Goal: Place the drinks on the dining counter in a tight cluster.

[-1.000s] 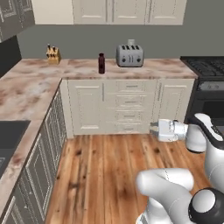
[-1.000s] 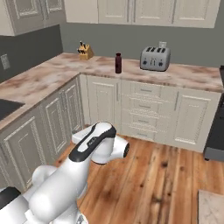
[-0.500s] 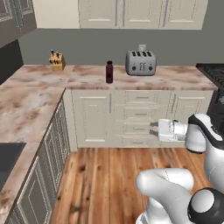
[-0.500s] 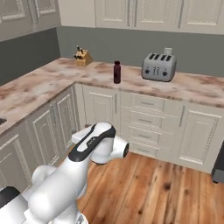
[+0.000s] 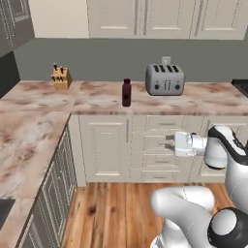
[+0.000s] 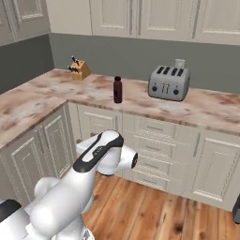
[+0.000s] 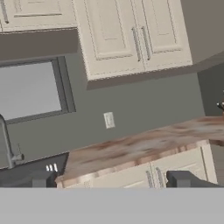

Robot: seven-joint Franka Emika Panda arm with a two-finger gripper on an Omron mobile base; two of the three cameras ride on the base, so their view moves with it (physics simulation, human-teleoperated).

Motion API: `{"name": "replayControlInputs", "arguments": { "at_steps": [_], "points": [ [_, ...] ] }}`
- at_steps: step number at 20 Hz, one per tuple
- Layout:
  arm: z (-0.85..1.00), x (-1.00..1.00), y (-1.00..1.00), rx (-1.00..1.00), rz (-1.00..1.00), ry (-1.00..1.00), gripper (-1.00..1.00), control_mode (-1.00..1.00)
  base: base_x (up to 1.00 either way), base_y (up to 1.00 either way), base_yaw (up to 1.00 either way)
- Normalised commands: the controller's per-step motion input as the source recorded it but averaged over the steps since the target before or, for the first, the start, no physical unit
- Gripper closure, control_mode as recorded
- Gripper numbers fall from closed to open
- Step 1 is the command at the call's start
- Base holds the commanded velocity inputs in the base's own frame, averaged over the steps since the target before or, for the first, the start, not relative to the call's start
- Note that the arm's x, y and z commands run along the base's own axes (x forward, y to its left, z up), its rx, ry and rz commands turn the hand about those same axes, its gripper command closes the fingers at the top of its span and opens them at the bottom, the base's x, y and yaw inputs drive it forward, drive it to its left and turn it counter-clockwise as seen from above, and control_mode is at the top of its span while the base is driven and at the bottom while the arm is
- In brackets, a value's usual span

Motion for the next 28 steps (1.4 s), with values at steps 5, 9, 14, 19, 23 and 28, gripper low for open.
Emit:
{"name": "replayControlInputs", "arguments": {
  "at_steps": [5, 9, 14, 19, 23, 28],
  "points": [
    [0.0, 0.0, 0.0, 0.0, 0.0, 0.0, -1.0, 1.0, 0.84, 0.19, 0.0],
    [0.0, 0.0, 0.0, 0.0, 0.0, 0.0, -1.0, 1.0, 0.78, 0.01, 0.0],
    [0.0, 0.0, 0.0, 0.0, 0.0, 0.0, -1.0, 1.0, 0.73, 0.0, -0.03],
    [0.0, 0.0, 0.0, 0.0, 0.0, 0.0, -1.0, 1.0, 0.74, 0.0, -0.02],
    [0.0, 0.0, 0.0, 0.0, 0.0, 0.0, -1.0, 1.0, 0.75, 0.0, -0.02],
    [0.0, 0.0, 0.0, 0.0, 0.0, 0.0, -1.0, 1.0, 0.73, 0.0, -0.04]
  ]
}}
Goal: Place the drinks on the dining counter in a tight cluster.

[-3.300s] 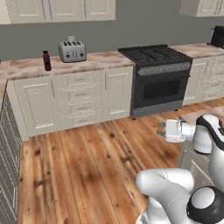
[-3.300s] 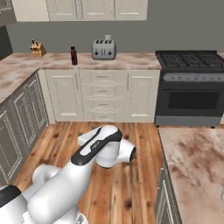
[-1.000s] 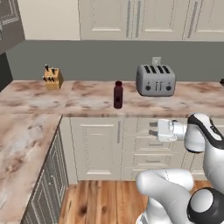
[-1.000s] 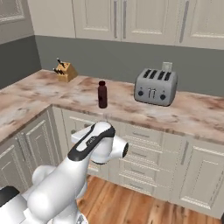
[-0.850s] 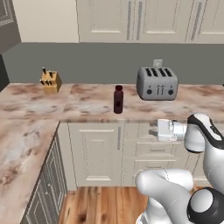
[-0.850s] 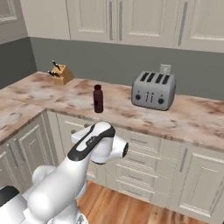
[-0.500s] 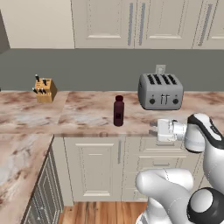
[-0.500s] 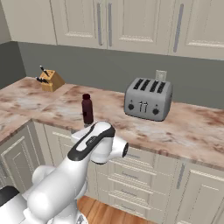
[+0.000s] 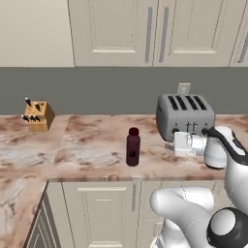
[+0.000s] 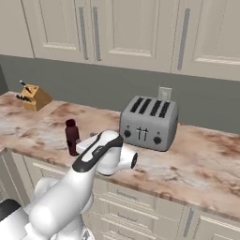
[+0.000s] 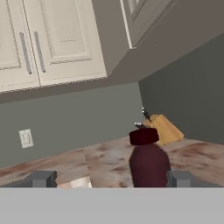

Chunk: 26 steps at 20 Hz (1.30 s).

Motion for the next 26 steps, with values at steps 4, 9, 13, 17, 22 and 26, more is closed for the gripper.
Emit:
{"name": "replayControlInputs", "arguments": {
  "at_steps": [4, 9, 13, 17, 22, 26],
  "points": [
    [0.0, 0.0, 0.0, 0.0, 0.0, 0.0, -1.0, 1.0, 0.54, 0.0, -0.01],
    [0.0, 0.0, 0.0, 0.0, 0.0, 0.0, -1.0, 1.0, 0.26, 0.08, 0.0],
    [0.0, 0.0, 0.0, 0.0, 0.0, 0.0, -1.0, 1.0, 0.16, 0.14, 0.0],
    [-0.04, 0.08, 0.12, -0.1, -0.01, 0.1, -1.0, -1.0, 0.0, 0.0, 0.0],
    [0.1, -0.01, 0.16, -0.16, -0.01, 0.03, -1.0, -1.0, 0.0, 0.0, 0.0],
    [0.25, -0.13, 0.14, -0.23, -0.12, 0.08, -1.0, -1.0, 0.0, 0.0, 0.0]
  ]
}}
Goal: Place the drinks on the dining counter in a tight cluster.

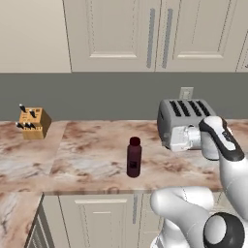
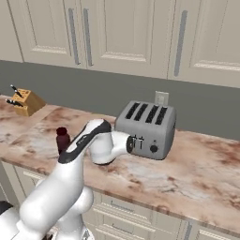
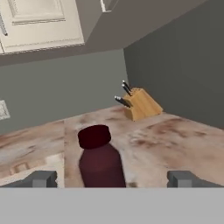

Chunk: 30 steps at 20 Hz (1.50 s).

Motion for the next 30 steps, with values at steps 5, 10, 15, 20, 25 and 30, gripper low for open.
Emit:
{"name": "replayControlInputs", "arguments": {
  "at_steps": [5, 10, 15, 20, 25, 30],
  "points": [
    [0.32, -0.14, 0.11, -0.22, -0.26, 0.29, -1.0, -1.0, 0.0, 0.0, 0.0],
    [0.31, -0.2, 0.23, -0.12, -0.33, 0.34, -1.0, -1.0, 0.0, 0.0, 0.0],
    [0.24, -0.18, 0.23, -0.24, -0.34, 0.37, -1.0, -1.0, 0.0, 0.0, 0.0],
    [0.19, -0.17, 0.14, -0.36, -0.29, 0.33, -1.0, -1.0, 0.0, 0.0, 0.0],
    [0.13, -0.07, 0.12, -0.33, -0.11, 0.23, -1.0, -1.0, 0.0, 0.0, 0.0],
    [0.02, 0.02, 0.13, -0.08, -0.02, 0.15, -1.0, -1.0, 0.0, 0.0, 0.0]
  ]
}}
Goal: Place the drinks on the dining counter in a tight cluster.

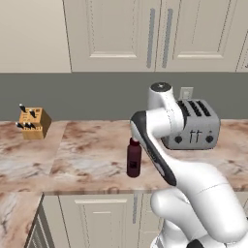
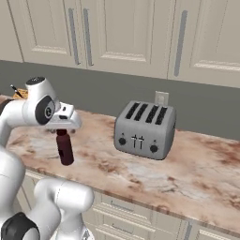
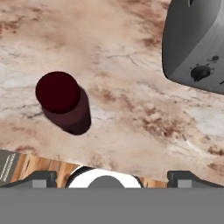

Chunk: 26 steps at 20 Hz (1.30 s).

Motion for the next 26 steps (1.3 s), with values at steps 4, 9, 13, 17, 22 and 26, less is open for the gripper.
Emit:
{"name": "replayControlInputs", "arguments": {
  "at_steps": [4, 9, 13, 17, 22, 26],
  "points": [
    [0.01, 0.0, 0.2, 0.0, 0.0, 0.07, -1.0, -1.0, 0.0, 0.0, 0.0],
    [-0.04, 0.02, 0.26, 0.0, 0.0, 0.0, -1.0, -1.0, 0.0, 0.0, 0.0],
    [-0.18, 0.04, 0.09, 0.0, 0.0, 0.0, -1.0, -1.0, 0.0, 0.0, 0.0],
    [-0.18, 0.08, 0.07, 0.0, 0.0, 0.0, -1.0, -1.0, 0.0, 0.0, 0.0],
    [-0.11, 0.2, 0.08, 0.02, 0.0, 0.0, -1.0, -1.0, 0.0, 0.0, 0.0],
    [-0.08, 0.25, 0.02, 0.05, 0.0, 0.0, -1.0, -1.0, 0.0, 0.0, 0.0]
  ]
}}
